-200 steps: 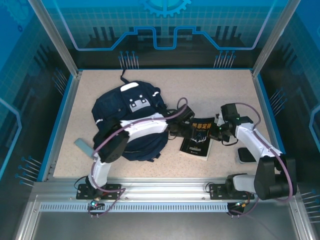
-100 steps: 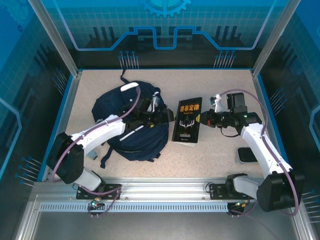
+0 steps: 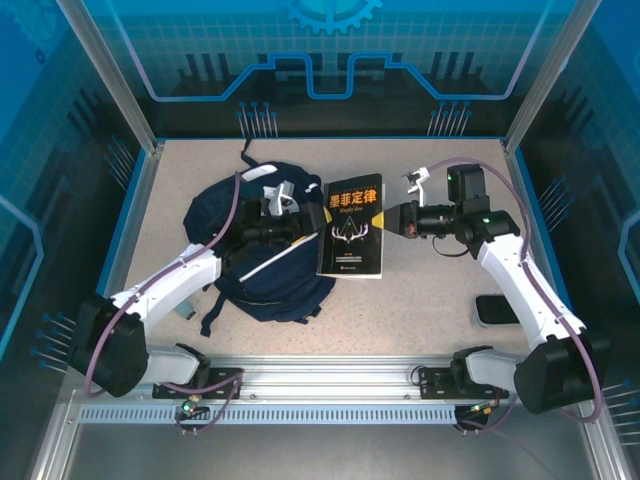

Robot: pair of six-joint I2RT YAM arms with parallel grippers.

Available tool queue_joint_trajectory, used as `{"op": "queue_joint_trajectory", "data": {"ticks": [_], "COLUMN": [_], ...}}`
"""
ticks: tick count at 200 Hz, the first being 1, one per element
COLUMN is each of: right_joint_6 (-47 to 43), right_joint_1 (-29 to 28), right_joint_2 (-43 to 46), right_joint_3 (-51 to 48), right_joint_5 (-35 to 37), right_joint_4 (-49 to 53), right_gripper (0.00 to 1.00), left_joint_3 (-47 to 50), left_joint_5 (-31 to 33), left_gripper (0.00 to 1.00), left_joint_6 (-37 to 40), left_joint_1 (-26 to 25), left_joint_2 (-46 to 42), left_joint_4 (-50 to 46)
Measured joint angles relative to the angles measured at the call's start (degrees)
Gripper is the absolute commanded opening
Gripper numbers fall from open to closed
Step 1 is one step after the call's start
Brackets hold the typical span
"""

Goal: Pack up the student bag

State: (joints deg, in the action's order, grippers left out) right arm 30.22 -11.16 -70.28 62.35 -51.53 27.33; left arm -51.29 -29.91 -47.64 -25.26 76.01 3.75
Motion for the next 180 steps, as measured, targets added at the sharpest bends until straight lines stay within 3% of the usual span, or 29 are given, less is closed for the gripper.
{"op": "queue_joint_trajectory", "data": {"ticks": [35, 75, 119, 138, 154, 180], "right_joint_6": [1.6, 2.1, 1.3, 1.1, 0.7, 0.4], "right_joint_1": [-0.8, -0.9, -0.8, -0.6, -0.1, 0.0], "right_joint_2": [-0.9, -1.4, -2.9, -3.1, -3.3, -3.5], "right_joint_3": [0.3, 1.2, 2.8, 3.0, 3.0, 3.0], "right_joint_5": [-2.7, -5.2, -6.0, -5.9, -5.0, -1.5], "right_joint_4": [-2.0, -2.5, -1.6, -1.3, -0.4, 1.6], "right_gripper": [0.0, 0.0, 0.0, 0.0, 0.13, 0.51], "left_joint_3": [0.6, 0.7, 0.8, 0.9, 1.0, 1.0], "left_joint_5": [-2.6, -6.9, -10.0, -10.0, -10.1, -10.0], "left_gripper": [0.98, 0.81, 0.51, 0.32, 0.21, 0.16], "left_joint_6": [-1.2, -3.5, -4.3, -4.6, -4.5, -5.0], "left_joint_1": [0.2, 0.3, 0.7, 1.2, 1.4, 1.6], "left_joint_2": [0.2, 1.7, 1.6, 1.4, 1.3, 1.3], "left_joint_4": [2.8, 6.7, 9.0, 9.0, 9.0, 9.0]}}
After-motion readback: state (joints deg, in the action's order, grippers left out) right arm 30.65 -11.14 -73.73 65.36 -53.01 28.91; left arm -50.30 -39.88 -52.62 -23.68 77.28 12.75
